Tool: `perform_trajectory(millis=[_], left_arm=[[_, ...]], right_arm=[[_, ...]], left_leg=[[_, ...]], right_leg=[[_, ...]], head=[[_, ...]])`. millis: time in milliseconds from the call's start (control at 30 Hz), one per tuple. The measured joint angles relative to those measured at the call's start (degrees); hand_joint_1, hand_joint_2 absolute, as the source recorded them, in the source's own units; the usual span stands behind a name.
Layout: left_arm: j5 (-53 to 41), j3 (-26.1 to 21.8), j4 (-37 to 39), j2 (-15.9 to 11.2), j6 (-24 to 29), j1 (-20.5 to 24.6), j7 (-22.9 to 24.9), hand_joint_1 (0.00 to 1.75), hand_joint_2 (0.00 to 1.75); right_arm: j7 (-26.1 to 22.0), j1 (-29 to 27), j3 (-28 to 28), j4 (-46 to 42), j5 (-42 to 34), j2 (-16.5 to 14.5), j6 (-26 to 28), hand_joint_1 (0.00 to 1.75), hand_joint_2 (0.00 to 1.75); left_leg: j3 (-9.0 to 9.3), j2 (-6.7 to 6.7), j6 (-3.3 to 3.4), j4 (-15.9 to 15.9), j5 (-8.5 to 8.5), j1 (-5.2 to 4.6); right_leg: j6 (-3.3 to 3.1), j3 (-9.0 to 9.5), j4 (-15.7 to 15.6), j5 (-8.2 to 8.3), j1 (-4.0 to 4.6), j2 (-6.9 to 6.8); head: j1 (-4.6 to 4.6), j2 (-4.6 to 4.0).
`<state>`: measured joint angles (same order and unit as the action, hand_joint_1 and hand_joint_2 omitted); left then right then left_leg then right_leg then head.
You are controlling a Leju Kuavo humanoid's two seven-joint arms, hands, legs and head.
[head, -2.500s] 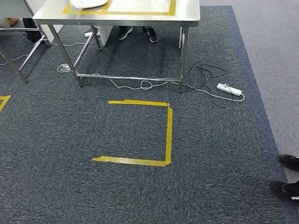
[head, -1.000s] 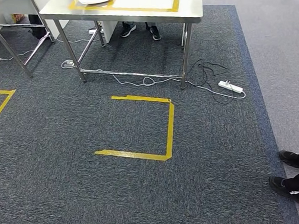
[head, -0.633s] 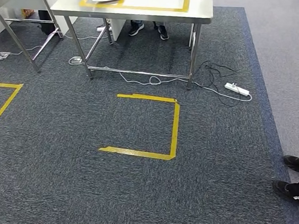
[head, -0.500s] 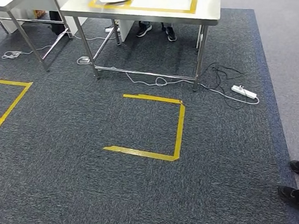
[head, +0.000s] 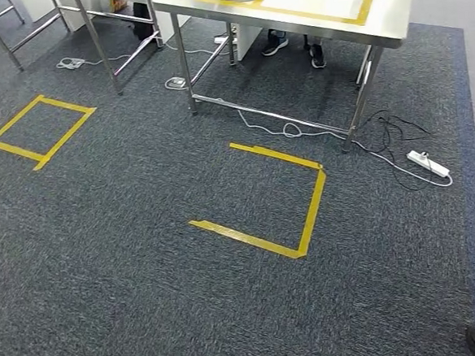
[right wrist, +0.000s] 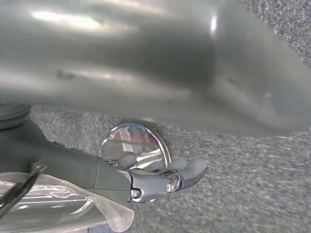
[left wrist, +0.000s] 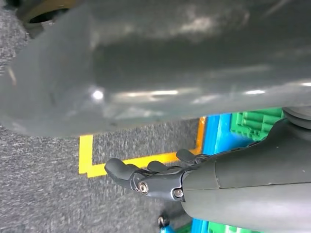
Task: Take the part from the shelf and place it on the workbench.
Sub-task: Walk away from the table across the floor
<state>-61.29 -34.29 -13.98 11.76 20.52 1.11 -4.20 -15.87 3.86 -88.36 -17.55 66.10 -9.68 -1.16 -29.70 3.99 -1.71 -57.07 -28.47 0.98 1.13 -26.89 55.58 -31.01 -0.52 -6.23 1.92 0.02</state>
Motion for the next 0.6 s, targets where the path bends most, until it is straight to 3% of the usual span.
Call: perform_trajectory(millis=[67, 133, 167, 233, 267, 300, 333, 367, 433, 500, 567, 600], left_arm=[[0.0, 0.0, 0.0, 0.0, 0.0, -0.1, 0.0, 0.0, 0.0], [0.0, -0.1, 0.0, 0.0, 0.0, -0.2, 0.0, 0.0, 0.0], [0.0, -0.2, 0.0, 0.0, 0.0, -0.1, 0.0, 0.0, 0.0], [0.0, -0.2, 0.0, 0.0, 0.0, 0.1, 0.0, 0.0, 0.0], [0.0, -0.2, 0.0, 0.0, 0.0, 0.1, 0.0, 0.0, 0.0], [0.0, -0.2, 0.0, 0.0, 0.0, 0.1, 0.0, 0.0, 0.0], [0.0, -0.3, 0.0, 0.0, 0.0, 0.0, 0.0, 0.0, 0.0], [0.0, -0.3, 0.0, 0.0, 0.0, 0.0, 0.0, 0.0, 0.0], [0.0, -0.3, 0.0, 0.2, 0.0, 0.0, 0.0, 0.0, 0.0], [0.0, -0.3, 0.0, 0.4, -0.1, 0.2, 0.0, 0.0, 0.0], [0.0, -0.3, 0.0, 0.5, -0.2, 0.2, 0.0, 0.0, 0.0], [0.0, -0.4, 0.0, 0.5, -0.2, 0.0, 0.0, 0.0, 0.0]], right_arm=[[0.0, 0.2, 0.0, 0.0, 0.0, 0.0, 0.0, 0.0, 0.0], [0.0, 0.3, 0.0, 0.1, 0.0, 0.0, 0.0, 0.0, 0.0], [0.0, 0.3, 0.0, 0.1, 0.0, 0.0, 0.0, 0.0, 0.0], [0.0, 0.1, 0.0, 0.1, 0.0, 0.0, 0.0, 0.0, 0.0], [0.0, 0.0, 0.0, 0.1, -0.1, 0.0, 0.0, 0.0, 0.0], [0.0, -0.1, 0.0, 0.2, -0.1, 0.0, 0.0, 0.0, 0.0], [0.0, -0.1, 0.0, 0.2, -0.2, 0.0, 0.0, 0.0, 0.0], [0.0, -0.1, 0.0, 0.2, -0.2, 0.0, 0.0, 0.0, 0.0], [0.0, 0.0, 0.0, 0.1, -0.2, 0.1, 0.0, 0.0, 0.0], [0.0, 0.0, 0.0, 0.2, -0.3, 0.2, 0.0, 0.0, 0.0], [0.1, 0.0, 0.0, 0.2, -0.3, 0.3, 0.0, 0.0, 0.0], [0.1, 0.0, 0.0, 0.2, -0.3, 0.3, 0.0, 0.0, 0.0]], left_leg=[[-0.47, -1.06, 1.0, -0.1, 0.06, -0.22], [-0.72, -2.12, 1.81, 0.1, 0.33, -0.23], [-0.84, -2.74, 2.19, 0.1, 0.5, -0.22], [-1.27, -4.08, 2.69, 0.1, 0.71, -0.48], [-1.44, -4.87, 2.87, 0.1, 0.81, -0.68], [-1.53, -5.66, 3.0, 0.1, 0.88, -0.93], [-1.55, -6.48, 3.12, 0.1, 0.96, -1.22], [-1.52, -7.28, 3.21, 0.1, 1.03, -1.5], [-1.53, -8.8, 3.32, 0.1, 1.16, -1.97], [-1.9, -10.22, 3.1, 0.0, 1.37, -1.88], [-2.35, -11.54, 2.44, 0.1, 1.75, -1.58], [-2.52, -11.36, 2.15, 0.0, 1.72, -1.57]], right_leg=[[0.67, 0.15, 0.0, -0.08, -0.05, -0.78], [1.28, -0.55, 1.4, -1.5, -0.35, 0.86], [1.45, -1.81, 3.9, -3.15, -0.45, 2.47], [1.36, -5.75, 11.8, -6.91, -0.45, 5.26], [1.15, -7.71, 15.4, -7.99, -0.34, 5.77], [0.81, -8.84, 17.1, -7.89, -0.18, 5.99], [0.34, -8.96, 16.6, -6.66, 0.04, 6.18], [-0.27, -8.01, 14.0, -4.53, 0.3, 6.54], [-2.07, -4.75, 6.1, -0.37, 0.85, 9.01], [-3.3, -2.65, 1.5, 0.98, 1.17, 11.26], [-3.44, -2.02, 0.6, 1.04, 1.21, 10.86], [-3.29, -1.69, 0.1, 1.37, 1.06, 10.11]], head=[[0.13, 0.0], [0.28, 0.0], [0.35, 0.0], [0.46, 0.0], [0.48, 0.0], [0.48, 0.0], [0.46, 0.0], [0.45, 0.0], [0.3, 0.0], [0.09, 0.0], [-0.01, 0.0], [-0.02, 0.0]])
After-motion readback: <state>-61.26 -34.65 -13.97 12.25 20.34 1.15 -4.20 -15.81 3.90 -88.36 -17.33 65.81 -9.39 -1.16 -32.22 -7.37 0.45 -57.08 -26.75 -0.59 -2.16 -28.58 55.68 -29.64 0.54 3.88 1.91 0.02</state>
